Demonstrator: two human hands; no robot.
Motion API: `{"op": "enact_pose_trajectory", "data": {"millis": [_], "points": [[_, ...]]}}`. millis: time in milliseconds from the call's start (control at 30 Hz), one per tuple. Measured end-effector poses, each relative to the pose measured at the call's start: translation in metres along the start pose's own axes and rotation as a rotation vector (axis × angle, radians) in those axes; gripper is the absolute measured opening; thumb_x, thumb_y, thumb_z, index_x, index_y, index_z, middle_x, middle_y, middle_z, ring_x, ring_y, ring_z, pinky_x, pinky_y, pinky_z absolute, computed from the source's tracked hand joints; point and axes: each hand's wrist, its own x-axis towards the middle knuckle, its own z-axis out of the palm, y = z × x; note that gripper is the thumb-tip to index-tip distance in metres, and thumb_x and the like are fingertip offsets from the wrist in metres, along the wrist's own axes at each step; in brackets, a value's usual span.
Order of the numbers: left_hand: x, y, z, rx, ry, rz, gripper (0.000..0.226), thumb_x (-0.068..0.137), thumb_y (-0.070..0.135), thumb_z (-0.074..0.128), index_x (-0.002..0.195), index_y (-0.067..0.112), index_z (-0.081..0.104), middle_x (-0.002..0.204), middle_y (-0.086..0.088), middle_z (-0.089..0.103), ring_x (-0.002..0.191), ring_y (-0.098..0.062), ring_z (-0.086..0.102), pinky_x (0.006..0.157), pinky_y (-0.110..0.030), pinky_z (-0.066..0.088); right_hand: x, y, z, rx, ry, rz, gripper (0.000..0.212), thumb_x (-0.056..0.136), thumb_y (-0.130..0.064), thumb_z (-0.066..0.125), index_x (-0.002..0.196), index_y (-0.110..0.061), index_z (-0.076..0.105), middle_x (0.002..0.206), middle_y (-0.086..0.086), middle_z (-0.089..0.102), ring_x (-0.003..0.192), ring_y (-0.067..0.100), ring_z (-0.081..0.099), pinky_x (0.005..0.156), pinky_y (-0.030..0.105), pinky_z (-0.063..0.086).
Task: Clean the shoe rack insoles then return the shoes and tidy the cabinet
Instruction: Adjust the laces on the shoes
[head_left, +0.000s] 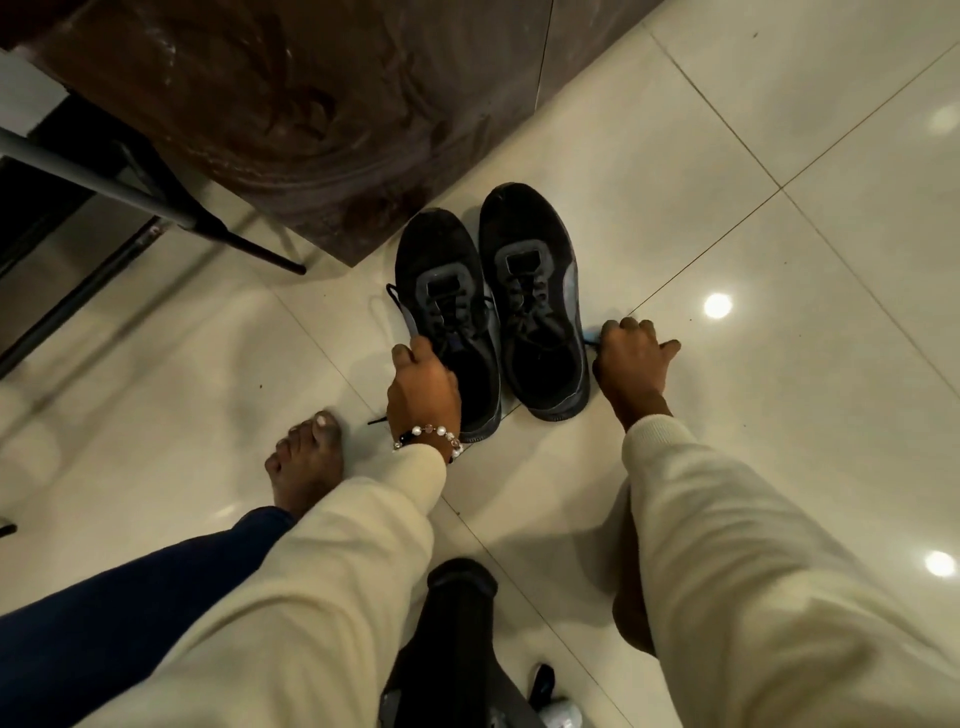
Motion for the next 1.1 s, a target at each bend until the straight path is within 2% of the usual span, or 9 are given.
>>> {"op": "enact_pose_trajectory", "data": {"millis": [233,367,467,567,667,767,900,967,1100], "points": [[-0.001,0.008,-0.007,0.013,-0.039,-0.047,0.039,0.097,0.012,0.05,0.133,0.003,0.039,0.129,-0.019,0.046,0.106,-0.043,0.059,0.084,-0.045,0.049,-0.006,0.01,-0.022,0.117,-0.059,0.263,0.025,0.093,-0.009,0.046,0.115,-0.01,0.057,0.113,0.015,0.057,0.11,0.034,0.05,0.098,0.056,0.033],[-0.003,0.013,-0.021,-0.052,-0.086,-0.104,0.043,0.096,0.019,0.052,0.135,0.006,0.041,0.127,-0.019,0.048,0.112,-0.044,0.055,0.088,-0.049,0.047,-0.009,0.013,-0.055,0.785,-0.036,0.635,0.029,0.085,-0.016,0.063,0.109,-0.002,0.055,0.114,0.018,0.06,0.102,0.034,0.059,0.083,0.039,0.048],[-0.01,0.021,-0.049,-0.149,-0.072,-0.082,0.034,0.094,0.021,0.054,0.126,0.009,0.052,0.121,-0.018,0.056,0.109,-0.041,0.057,0.089,-0.045,0.047,-0.021,0.002,-0.107,1.294,-0.006,0.732,0.04,0.074,-0.02,0.079,0.103,0.003,0.063,0.097,0.016,0.067,0.09,0.027,0.065,0.079,0.036,0.055],[-0.015,0.04,-0.094,-0.331,-0.055,0.027,0.021,0.091,0.02,0.058,0.108,0.012,0.067,0.106,-0.016,0.068,0.099,-0.034,0.064,0.087,-0.037,0.053,-0.038,-0.018,-0.175,1.573,-0.02,0.564,0.024,0.078,-0.016,0.076,0.094,0.001,0.067,0.079,0.012,0.062,0.065,0.02,0.058,0.058,0.027,0.047],[-0.03,0.067,-0.159,-0.535,-0.002,0.2,0.013,0.089,0.015,0.06,0.095,0.012,0.071,0.087,-0.012,0.073,0.083,-0.031,0.069,0.078,-0.038,0.057,-0.067,-0.041,-0.26,1.724,0.045,0.325,0.008,0.085,-0.01,0.068,0.088,-0.004,0.066,0.074,0.01,0.062,0.056,0.017,0.053,0.049,0.023,0.041],[-0.034,0.092,-0.199,-0.679,0.061,0.315,0.012,0.086,0.013,0.061,0.089,0.012,0.072,0.076,-0.01,0.073,0.069,-0.027,0.069,0.07,-0.04,0.059,-0.072,-0.065,-0.312,1.664,0.133,0.189,0.003,0.086,-0.007,0.065,0.085,-0.004,0.065,0.072,0.011,0.063,0.054,0.018,0.054,0.05,0.023,0.045],[-0.042,0.101,-0.274,-0.824,0.19,0.359,0.012,0.088,0.009,0.06,0.09,0.009,0.072,0.072,-0.006,0.072,0.064,-0.021,0.068,0.064,-0.04,0.06,-0.068,-0.106,-0.388,1.536,0.222,0.06,0.018,0.082,-0.009,0.071,0.066,-0.009,0.061,0.065,0.011,0.062,0.04,0.013,0.054,0.043,0.023,0.048],[-0.038,0.096,-0.301,-0.836,0.222,0.347,0.012,0.089,0.01,0.06,0.091,0.009,0.072,0.077,-0.01,0.072,0.068,-0.024,0.069,0.067,-0.036,0.059,-0.052,-0.125,-0.415,1.453,0.295,0.045,0.023,0.076,-0.011,0.077,0.061,-0.012,0.06,0.068,0.012,0.065,0.043,0.013,0.058,0.042,0.024,0.049],[-0.019,0.084,-0.336,-0.842,0.295,0.324,0.012,0.091,0.009,0.058,0.088,0.009,0.069,0.074,-0.008,0.071,0.048,-0.013,0.059,0.046,-0.019,0.053,-0.008,-0.143,-0.446,1.346,0.413,0.114,0.027,0.071,-0.015,0.082,0.066,-0.013,0.056,0.085,0.01,0.07,0.067,0.02,0.067,0.063,0.038,0.059]]}}
